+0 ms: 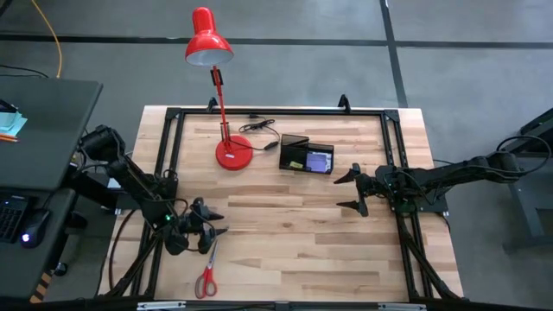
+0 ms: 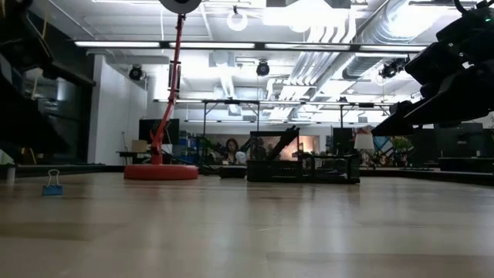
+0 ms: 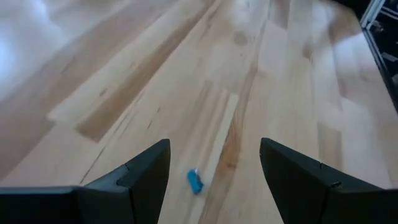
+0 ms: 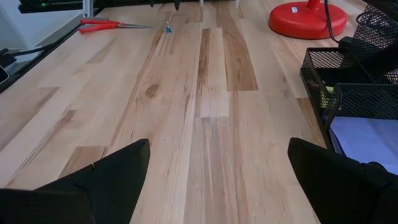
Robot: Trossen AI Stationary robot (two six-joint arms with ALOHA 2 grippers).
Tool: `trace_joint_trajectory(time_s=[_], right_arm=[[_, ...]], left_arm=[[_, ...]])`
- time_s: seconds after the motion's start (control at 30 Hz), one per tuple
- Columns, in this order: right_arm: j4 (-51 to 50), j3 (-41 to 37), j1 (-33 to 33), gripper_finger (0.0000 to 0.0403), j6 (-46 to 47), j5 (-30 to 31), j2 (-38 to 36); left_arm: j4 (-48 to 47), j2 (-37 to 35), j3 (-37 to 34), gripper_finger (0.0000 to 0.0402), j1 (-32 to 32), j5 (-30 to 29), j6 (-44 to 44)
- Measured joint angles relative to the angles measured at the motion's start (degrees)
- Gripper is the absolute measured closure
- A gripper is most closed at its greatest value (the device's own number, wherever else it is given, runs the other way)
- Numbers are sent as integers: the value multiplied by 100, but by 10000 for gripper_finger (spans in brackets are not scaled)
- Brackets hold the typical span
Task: Pick and place office supplies into organizer
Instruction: Put the blue binder clip into the black desk organizer
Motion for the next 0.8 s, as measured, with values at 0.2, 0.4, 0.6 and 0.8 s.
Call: trace_joint_trajectory(time_s=[0.2, 0.4, 0.6, 0.8], right_arm=[[0, 0, 0, 25, 0, 0, 0], [1, 0, 0, 25, 0, 0, 0], [1, 0, -1, 25, 0, 0, 0], [-1, 0, -2, 25, 1, 0, 0]], left_arm=[[-125, 56, 0, 169, 2, 322, -168], [-145, 373, -2, 169, 0, 535, -314], [-97, 888, 0, 169, 13, 454, -612], [401, 1340, 5, 169, -2, 111, -522]])
